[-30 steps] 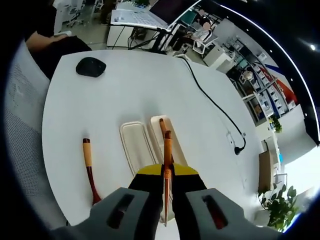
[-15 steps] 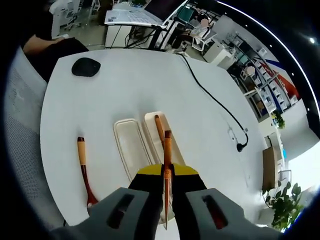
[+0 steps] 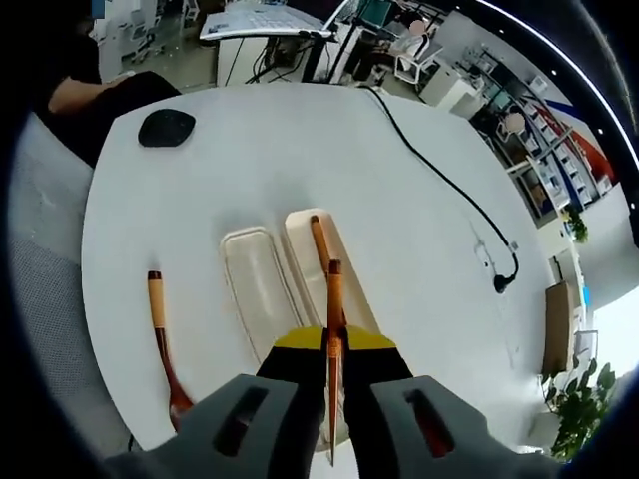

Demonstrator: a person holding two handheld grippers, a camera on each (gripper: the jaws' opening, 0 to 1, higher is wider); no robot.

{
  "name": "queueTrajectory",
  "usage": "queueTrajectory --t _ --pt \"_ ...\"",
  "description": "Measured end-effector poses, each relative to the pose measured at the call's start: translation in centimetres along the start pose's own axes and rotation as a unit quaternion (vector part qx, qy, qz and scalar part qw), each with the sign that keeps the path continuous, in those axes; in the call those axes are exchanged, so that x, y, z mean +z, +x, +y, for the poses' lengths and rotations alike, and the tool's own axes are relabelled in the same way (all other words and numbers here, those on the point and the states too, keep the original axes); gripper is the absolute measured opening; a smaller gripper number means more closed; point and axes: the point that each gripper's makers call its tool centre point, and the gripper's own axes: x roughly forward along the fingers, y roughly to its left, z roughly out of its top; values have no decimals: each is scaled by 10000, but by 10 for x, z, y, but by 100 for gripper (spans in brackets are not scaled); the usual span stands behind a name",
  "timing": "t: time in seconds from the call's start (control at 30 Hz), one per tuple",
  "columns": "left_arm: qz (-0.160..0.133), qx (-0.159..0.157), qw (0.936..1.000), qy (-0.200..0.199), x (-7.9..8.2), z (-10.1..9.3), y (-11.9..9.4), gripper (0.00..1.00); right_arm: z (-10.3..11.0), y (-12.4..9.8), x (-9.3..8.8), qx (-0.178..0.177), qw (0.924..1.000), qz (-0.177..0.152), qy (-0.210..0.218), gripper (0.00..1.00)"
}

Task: Arrange the utensils inside the cutlery case until each visible utensil rests in its matching compartment.

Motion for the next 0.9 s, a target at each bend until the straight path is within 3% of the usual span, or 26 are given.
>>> queueTrajectory --t 0.27,0.6,0.7,0.9 --pt "-31 -38 10000 68 7 0 7 68 -15 6 8 179 9991 -55 384 2" --pt "121 32 9998 156 -4 6 2 67 -17 17 4 656 9947 380 695 2" --pt "125 65 9999 50 -6 7 1 67 -21 27 6 717 9943 516 592 2" --pt "227 76 9997 65 -12 5 -1 68 -4 35 7 961 9920 782 226 2"
